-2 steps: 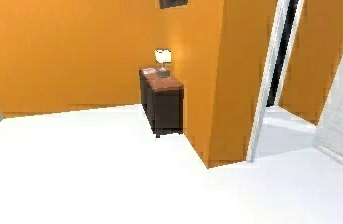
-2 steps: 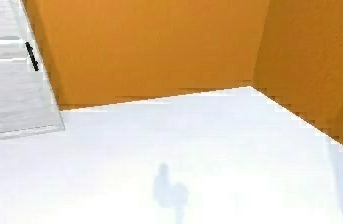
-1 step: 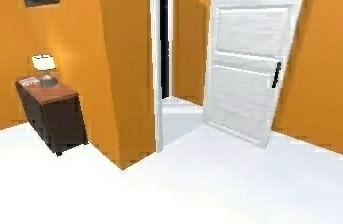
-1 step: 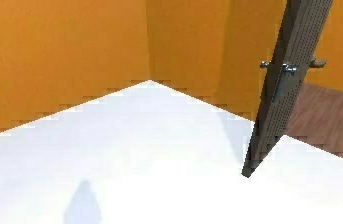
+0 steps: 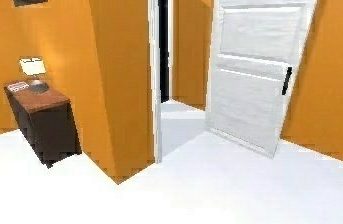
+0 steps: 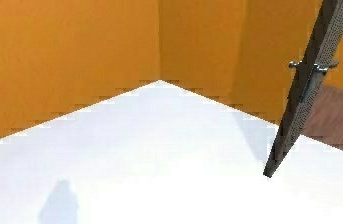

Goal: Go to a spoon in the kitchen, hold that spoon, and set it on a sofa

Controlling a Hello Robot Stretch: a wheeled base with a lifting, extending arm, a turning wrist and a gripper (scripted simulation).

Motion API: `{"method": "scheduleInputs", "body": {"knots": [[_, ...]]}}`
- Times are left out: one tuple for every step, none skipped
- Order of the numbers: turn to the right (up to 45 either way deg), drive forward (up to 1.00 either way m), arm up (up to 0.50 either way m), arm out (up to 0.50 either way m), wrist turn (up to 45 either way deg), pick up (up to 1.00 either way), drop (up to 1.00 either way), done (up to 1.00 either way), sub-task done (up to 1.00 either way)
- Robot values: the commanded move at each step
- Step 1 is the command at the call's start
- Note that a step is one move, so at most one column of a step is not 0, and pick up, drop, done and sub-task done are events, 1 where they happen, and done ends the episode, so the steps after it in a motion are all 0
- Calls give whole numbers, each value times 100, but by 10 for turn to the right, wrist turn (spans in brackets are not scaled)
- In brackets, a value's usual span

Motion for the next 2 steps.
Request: {"method": "scheduleInputs", "body": {"knots": [[150, 0, 0, 0, 0, 0, 0, 0, 0], [0, 100, 0, 0, 0, 0, 0, 0, 0]]}}
